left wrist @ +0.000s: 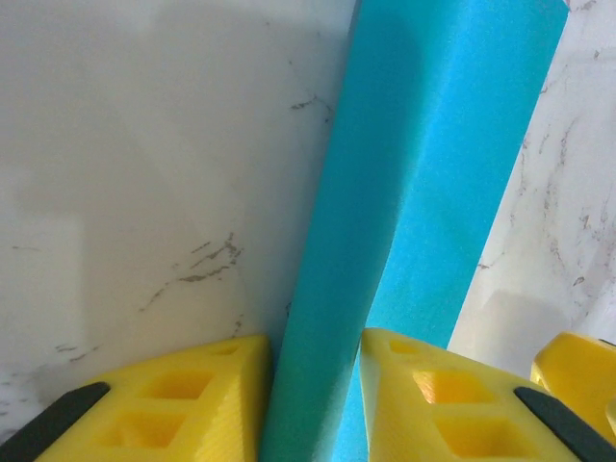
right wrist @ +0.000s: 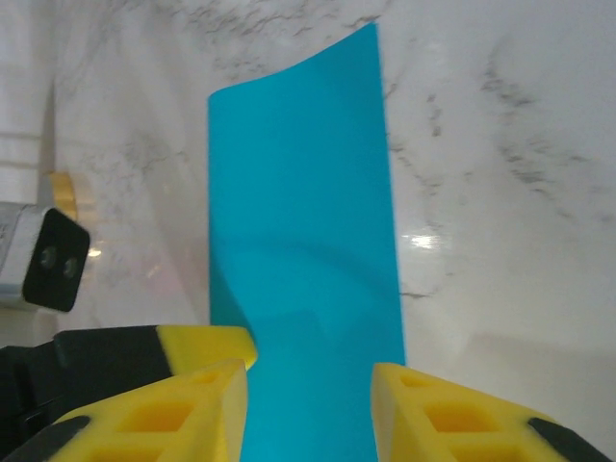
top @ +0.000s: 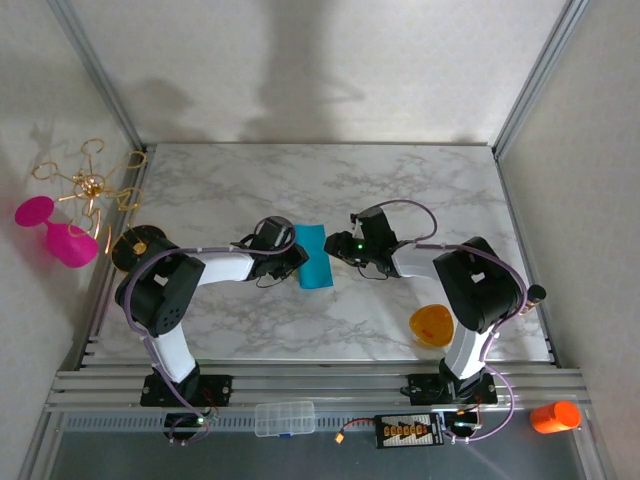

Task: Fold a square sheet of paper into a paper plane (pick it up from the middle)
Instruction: Hold the square sheet of paper at the center of the table.

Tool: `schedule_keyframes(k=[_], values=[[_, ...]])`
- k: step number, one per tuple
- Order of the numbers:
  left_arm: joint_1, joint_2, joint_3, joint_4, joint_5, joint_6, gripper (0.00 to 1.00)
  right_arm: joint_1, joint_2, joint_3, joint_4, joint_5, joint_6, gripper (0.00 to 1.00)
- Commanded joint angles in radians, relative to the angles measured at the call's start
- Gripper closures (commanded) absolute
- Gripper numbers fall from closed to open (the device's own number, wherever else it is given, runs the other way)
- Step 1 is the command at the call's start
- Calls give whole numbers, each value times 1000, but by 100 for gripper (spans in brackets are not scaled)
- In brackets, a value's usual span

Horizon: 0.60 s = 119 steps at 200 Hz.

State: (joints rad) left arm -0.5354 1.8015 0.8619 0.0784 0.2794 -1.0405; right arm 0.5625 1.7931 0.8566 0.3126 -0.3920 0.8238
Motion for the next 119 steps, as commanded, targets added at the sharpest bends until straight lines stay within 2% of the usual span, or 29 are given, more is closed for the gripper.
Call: schedule_keyframes(k=[1, 70, 119], values=[[3, 153, -80, -151, -91, 23, 66, 14, 30, 7, 52, -62, -8, 63], [3, 177, -87, -137, -83, 21, 66, 45, 117, 108, -61, -40, -35, 77], [2, 186, -89, -138, -80, 32, 67, 50, 176, 194, -121, -18, -44, 82]])
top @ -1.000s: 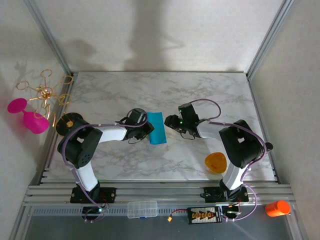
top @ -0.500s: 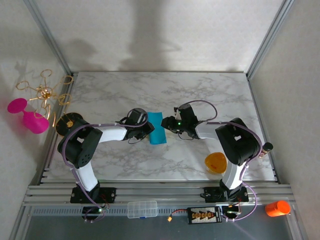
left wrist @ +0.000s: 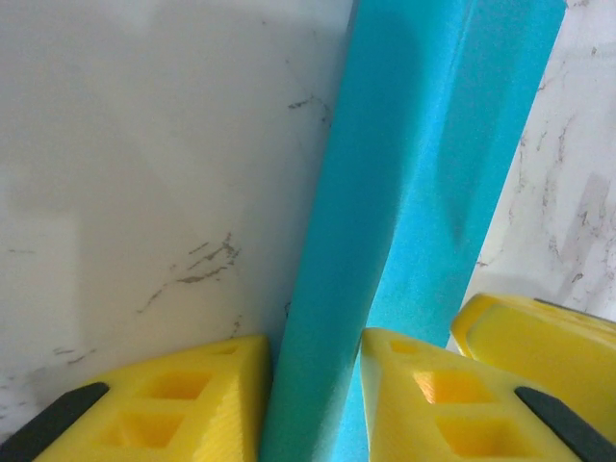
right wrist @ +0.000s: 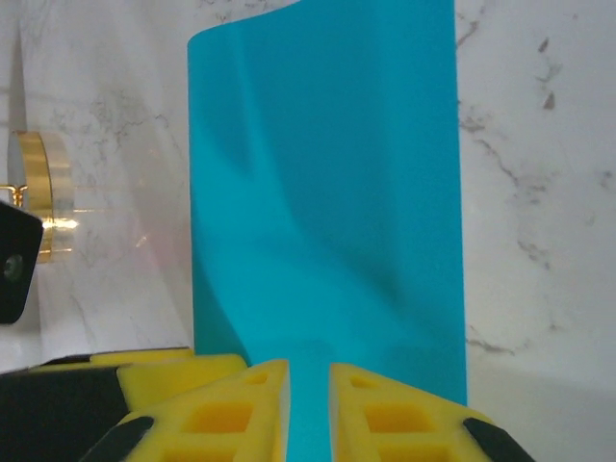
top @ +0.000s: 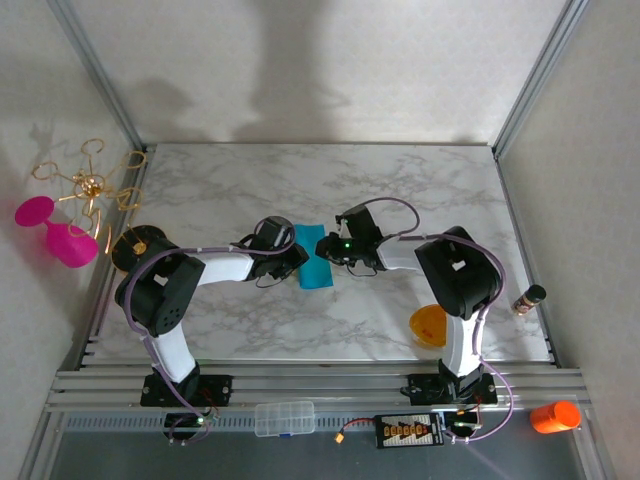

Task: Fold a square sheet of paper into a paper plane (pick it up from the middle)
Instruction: Hold the square sheet of paper at the center of the table.

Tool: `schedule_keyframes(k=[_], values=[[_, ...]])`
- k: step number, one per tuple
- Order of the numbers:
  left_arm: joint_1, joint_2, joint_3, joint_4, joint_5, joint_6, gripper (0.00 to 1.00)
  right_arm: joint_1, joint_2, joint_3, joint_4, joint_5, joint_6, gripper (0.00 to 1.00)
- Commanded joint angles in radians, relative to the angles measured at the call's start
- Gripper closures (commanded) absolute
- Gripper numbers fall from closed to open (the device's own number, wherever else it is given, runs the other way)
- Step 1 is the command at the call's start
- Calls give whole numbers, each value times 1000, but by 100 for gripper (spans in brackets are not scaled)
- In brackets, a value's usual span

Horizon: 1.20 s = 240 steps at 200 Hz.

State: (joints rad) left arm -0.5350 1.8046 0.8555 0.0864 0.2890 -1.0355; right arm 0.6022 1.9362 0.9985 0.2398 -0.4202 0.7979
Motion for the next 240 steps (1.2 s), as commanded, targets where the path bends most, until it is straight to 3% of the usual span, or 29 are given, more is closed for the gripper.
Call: schedule_keyframes(k=[1, 166, 196, 240], values=[[1, 182, -82, -146, -90, 27, 67, 10, 34, 54, -49, 11, -19, 82], [0, 163, -78, -139, -71, 20, 67, 10, 103, 37, -145, 68, -41, 85], [13, 74, -46, -157, -53, 31, 64, 10, 108, 28, -166, 85, -54, 86], [65, -140, 25, -244, -115, 92, 57, 10, 118, 23, -205, 114, -79, 87]])
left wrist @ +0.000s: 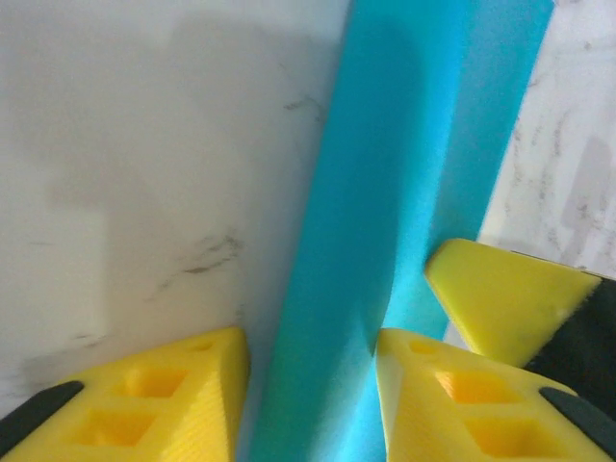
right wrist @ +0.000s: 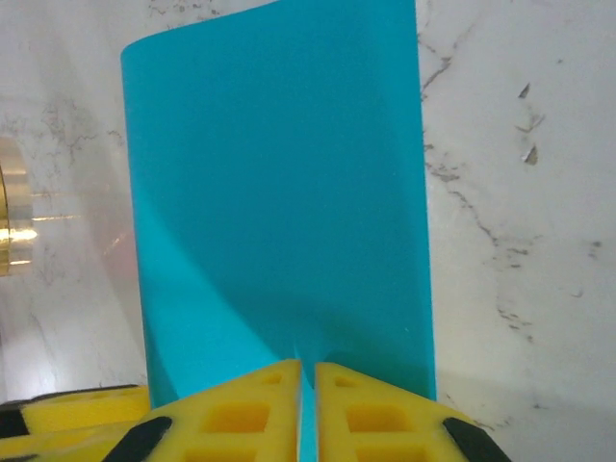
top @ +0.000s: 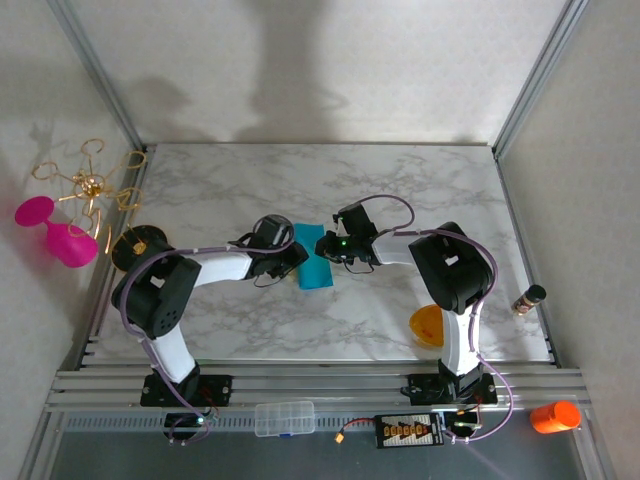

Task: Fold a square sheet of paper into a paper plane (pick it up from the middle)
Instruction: Hold the square sheet of paper at the center of the table, then first fold the square sheet of paper in half at the center of the table.

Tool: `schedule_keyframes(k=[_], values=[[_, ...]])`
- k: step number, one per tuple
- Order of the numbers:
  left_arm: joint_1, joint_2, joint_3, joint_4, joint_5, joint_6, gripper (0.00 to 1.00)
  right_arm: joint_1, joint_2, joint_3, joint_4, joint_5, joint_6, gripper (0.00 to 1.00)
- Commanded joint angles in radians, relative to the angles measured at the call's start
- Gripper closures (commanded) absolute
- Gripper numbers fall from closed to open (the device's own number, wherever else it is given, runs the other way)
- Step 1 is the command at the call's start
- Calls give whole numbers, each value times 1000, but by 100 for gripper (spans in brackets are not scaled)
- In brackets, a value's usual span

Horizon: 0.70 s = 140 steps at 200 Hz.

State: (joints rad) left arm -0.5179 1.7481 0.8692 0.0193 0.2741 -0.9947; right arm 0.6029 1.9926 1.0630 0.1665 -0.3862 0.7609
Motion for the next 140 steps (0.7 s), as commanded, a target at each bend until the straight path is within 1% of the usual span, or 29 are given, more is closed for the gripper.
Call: schedule_keyframes(k=[1, 16, 35, 63, 85, 108, 140], values=[[49, -88, 13, -178, -101, 52, 57, 9, 61, -41, -132, 81, -43, 87], [62, -137, 23, -163, -91, 76, 58, 10, 62, -41, -140, 87, -46, 88], [65, -168, 32, -86, -19, 110, 61, 9, 70, -34, -161, 104, -46, 90], [64, -126, 58, -6, 103, 129, 70, 9, 77, -27, -177, 120, -48, 92], [59, -68, 80, 44, 194, 122, 75, 9, 83, -20, -190, 131, -52, 93], [43, 1, 117, 31, 218, 126, 79, 10, 90, -15, -200, 134, -53, 94], [36, 75, 179, -42, 199, 139, 81, 9, 97, -14, -209, 138, -50, 94]])
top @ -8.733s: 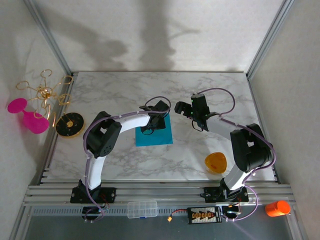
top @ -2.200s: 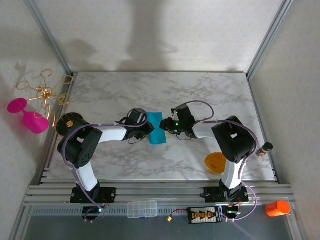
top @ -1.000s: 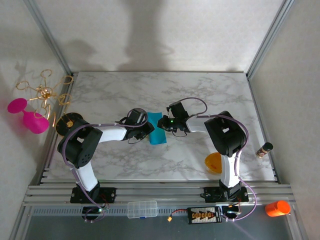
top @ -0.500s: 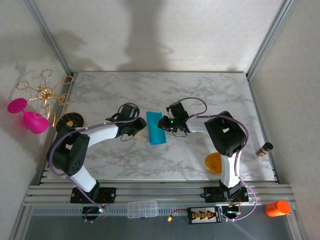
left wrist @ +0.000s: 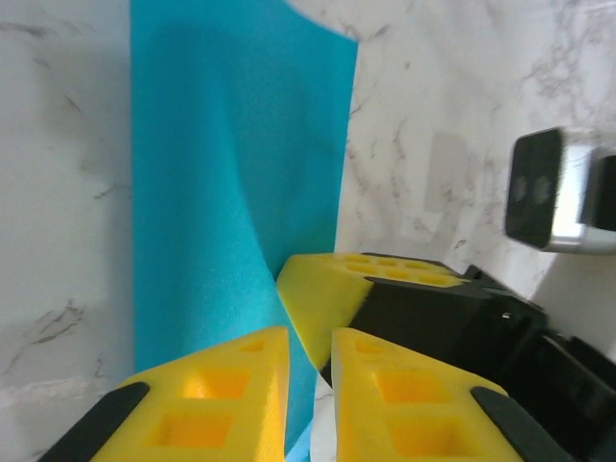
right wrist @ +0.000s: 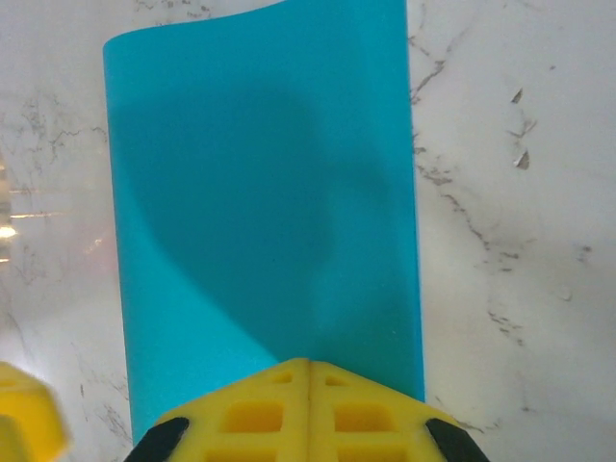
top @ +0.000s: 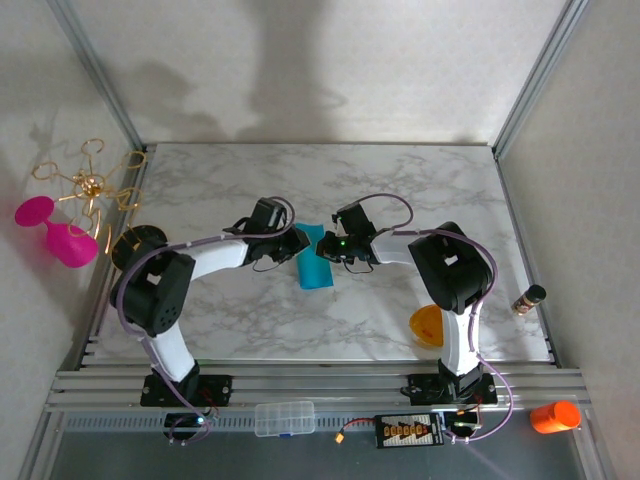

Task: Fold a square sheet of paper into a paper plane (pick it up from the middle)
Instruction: First fold the square sheet of paper in half at the center of the table.

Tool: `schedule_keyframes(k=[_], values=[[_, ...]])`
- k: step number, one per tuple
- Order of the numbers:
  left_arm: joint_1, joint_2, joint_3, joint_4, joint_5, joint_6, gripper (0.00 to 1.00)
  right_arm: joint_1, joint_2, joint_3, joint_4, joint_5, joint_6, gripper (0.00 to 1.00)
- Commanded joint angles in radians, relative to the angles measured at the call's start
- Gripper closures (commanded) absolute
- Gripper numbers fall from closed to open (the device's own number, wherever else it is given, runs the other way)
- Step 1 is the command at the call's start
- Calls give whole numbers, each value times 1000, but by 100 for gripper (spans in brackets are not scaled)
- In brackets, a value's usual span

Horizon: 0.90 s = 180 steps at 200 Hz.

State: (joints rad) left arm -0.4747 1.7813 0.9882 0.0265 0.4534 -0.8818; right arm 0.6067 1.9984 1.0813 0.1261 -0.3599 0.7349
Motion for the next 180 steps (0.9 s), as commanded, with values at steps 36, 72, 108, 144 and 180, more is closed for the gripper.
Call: schedule_keyframes(k=[36, 72, 108, 144, 180], values=[[-8, 97, 92, -121, -1, 37, 82, 5, 89, -26, -191, 131, -38, 95], [-10, 132, 126, -155, 1, 51, 83, 5, 91, -24, -201, 142, -42, 96], [-10, 155, 125, -170, -19, 60, 83, 5, 100, -25, -206, 142, -34, 98], [-6, 155, 118, -187, -49, 69, 83, 6, 102, -26, -219, 150, -35, 99], [5, 147, 88, -191, -63, 80, 83, 5, 103, -27, -228, 157, -41, 99]])
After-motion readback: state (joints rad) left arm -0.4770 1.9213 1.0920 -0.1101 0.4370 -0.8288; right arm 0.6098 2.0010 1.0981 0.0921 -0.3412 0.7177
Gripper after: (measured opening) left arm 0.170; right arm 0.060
